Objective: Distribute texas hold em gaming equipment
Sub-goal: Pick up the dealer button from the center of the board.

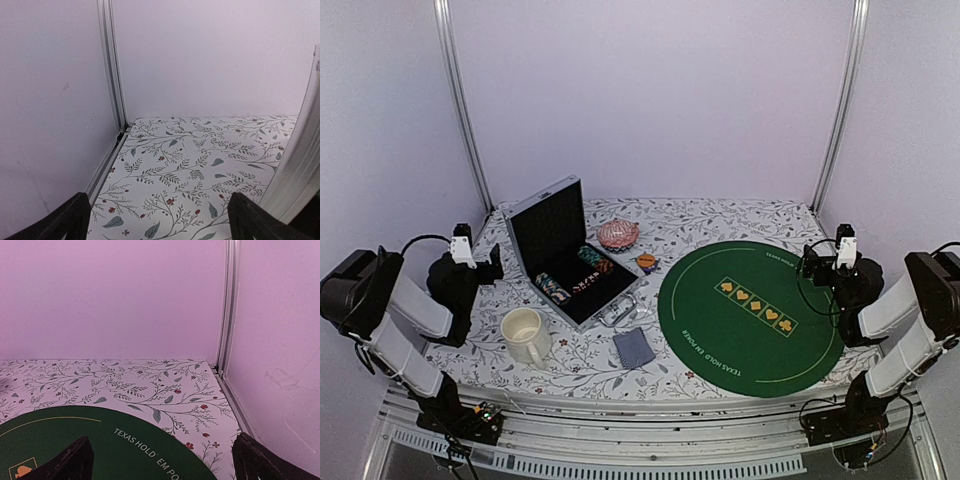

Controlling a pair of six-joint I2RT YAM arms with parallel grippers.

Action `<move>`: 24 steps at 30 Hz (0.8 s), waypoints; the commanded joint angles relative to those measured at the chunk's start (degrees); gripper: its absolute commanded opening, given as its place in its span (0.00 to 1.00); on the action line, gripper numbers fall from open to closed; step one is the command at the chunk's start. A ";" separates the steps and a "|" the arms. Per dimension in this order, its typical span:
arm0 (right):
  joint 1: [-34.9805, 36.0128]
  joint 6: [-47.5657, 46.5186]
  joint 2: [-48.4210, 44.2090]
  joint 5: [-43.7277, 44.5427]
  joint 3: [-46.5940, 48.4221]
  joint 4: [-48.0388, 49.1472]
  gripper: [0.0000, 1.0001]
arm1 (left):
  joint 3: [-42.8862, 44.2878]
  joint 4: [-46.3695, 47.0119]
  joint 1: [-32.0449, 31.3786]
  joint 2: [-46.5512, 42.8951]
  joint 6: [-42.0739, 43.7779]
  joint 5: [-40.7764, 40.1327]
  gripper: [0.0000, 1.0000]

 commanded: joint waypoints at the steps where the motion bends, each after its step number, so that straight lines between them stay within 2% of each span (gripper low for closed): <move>1: 0.25 0.17 0.26 -0.43 0.63 0.45 0.99 | 0.46 0.19 0.31 -0.11 -0.25 0.08 0.98; 10: -0.31 0.45 -0.16 -1.72 1.27 -0.67 0.99 | 0.63 -0.43 1.01 -0.24 -1.22 0.30 0.98; 12: -0.23 0.31 -3.35 -1.65 3.73 -6.71 0.99 | 0.74 -0.63 1.01 -1.92 -1.37 -1.74 0.98; 14: -0.23 0.88 -8.77 0.42 8.10 -19.08 0.99 | 3.86 -11.37 1.01 -8.93 -4.98 -9.84 0.98; 16: -0.31 2.65 -13.67 -0.17 10.28 -22.72 0.99 | 8.48 -25.34 1.01 -16.11 -7.97 -17.43 0.98; 17: -0.34 4.06 -16.19 -2.78 10.78 -22.85 0.99 | 9.95 -28.30 1.01 -19.32 -8.13 -19.12 0.98; 21: -0.36 12.65 -22.15 -12.61 15.68 -26.06 0.99 | 15.85 -41.15 0.93 -31.52 -13.12 -18.19 0.98; 24: -0.17 20.80 -21.35 -29.37 23.48 -33.27 0.99 | 19.78 -48.78 0.64 -38.03 -14.84 -10.60 0.98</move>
